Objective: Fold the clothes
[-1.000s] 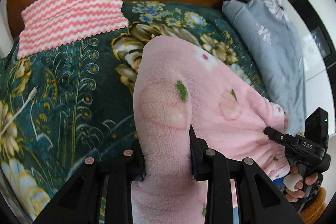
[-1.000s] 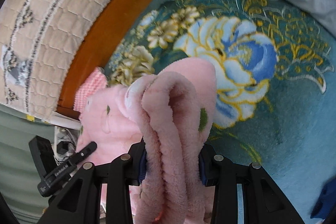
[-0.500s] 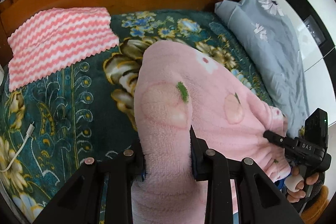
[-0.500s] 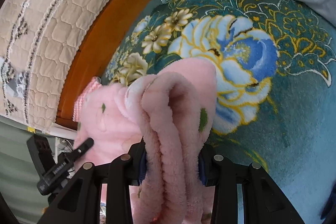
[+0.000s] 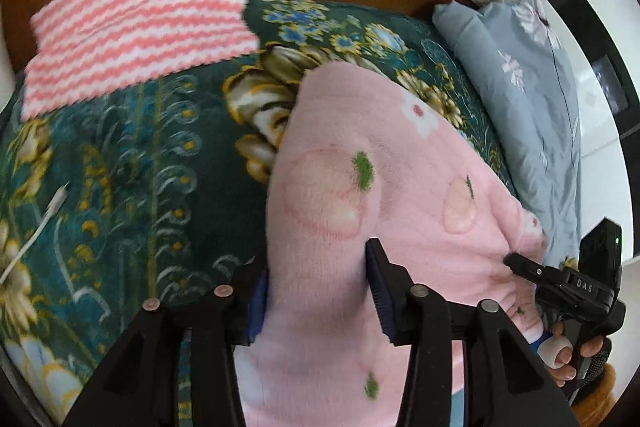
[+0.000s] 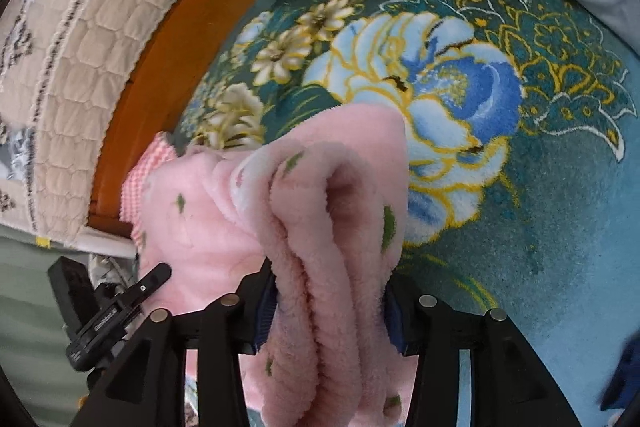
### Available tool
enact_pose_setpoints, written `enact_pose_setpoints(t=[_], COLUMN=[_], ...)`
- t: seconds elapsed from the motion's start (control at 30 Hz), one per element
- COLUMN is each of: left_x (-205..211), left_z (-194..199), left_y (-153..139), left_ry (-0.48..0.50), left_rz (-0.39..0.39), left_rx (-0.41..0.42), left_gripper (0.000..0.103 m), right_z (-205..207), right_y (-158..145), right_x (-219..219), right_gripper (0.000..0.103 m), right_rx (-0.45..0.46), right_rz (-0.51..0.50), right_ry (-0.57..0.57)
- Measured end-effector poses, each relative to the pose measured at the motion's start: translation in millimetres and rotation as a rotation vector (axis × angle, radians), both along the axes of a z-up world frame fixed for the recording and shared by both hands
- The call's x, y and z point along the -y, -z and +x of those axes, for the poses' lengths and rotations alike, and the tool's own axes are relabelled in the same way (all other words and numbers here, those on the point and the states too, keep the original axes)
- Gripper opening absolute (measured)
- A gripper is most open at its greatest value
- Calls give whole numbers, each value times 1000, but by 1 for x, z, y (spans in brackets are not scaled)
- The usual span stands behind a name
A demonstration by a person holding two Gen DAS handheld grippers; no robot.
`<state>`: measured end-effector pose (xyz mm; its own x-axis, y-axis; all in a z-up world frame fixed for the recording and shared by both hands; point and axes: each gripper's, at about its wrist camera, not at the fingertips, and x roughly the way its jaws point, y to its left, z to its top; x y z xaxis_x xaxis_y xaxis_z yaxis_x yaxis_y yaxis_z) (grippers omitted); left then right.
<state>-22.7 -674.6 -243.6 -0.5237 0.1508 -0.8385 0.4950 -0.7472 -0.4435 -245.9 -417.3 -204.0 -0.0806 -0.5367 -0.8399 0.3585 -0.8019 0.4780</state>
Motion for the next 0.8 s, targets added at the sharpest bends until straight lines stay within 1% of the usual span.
enact_pose_setpoints(t=[0.1, 0.17, 0.23, 0.27, 0.33, 0.4, 0.5, 0.57, 0.6, 0.63, 0.67, 0.73, 0.8], left_x=[4, 6, 5, 3, -8, -24, -50, -58, -57, -55, -52, -46, -45], left_z=[19, 28, 34, 35, 31, 24, 11, 10, 12, 14, 17, 25, 29], left_y=[-12, -20, -29, -34, -41, -44, -39, -30, -25, -19, -12, -4, 2], left_ry=[-53, -83, -99, -98, -60, 2, 118, 161, 163, 162, 153, 139, 139], left_rz=[-10, -37, -64, -71, -53, -43, -62, -91, -98, -100, -85, -57, -46], left_rx=[-32, -40, -53, -65, -104, -124, -103, -76, -61, -47, -37, -44, -49], left_gripper=[47, 47, 47, 47, 47, 47, 47, 47, 47, 47, 47, 47, 47], right_z=[0, 1, 6, 9, 14, 19, 27, 33, 31, 26, 20, 9, 6], right_y=[-6, -11, -18, -21, -28, -34, -41, -32, -27, -22, -16, -5, 3], right_x=[-3, -2, 6, 11, 19, 28, 42, 57, 61, 60, 59, 57, 58], right_gripper=[50, 50, 50, 50, 51, 51, 51, 51, 51, 51, 50, 50, 48], right_rx=[-16, -30, -58, -71, -98, -125, -165, -186, -185, -172, -158, -131, -120], right_rz=[16, 19, 1, -8, -27, -45, -59, -16, -2, 4, 10, 23, 44], right_ry=[0, -7, -39, -55, -87, -119, -173, -230, -234, -211, -188, -141, -124])
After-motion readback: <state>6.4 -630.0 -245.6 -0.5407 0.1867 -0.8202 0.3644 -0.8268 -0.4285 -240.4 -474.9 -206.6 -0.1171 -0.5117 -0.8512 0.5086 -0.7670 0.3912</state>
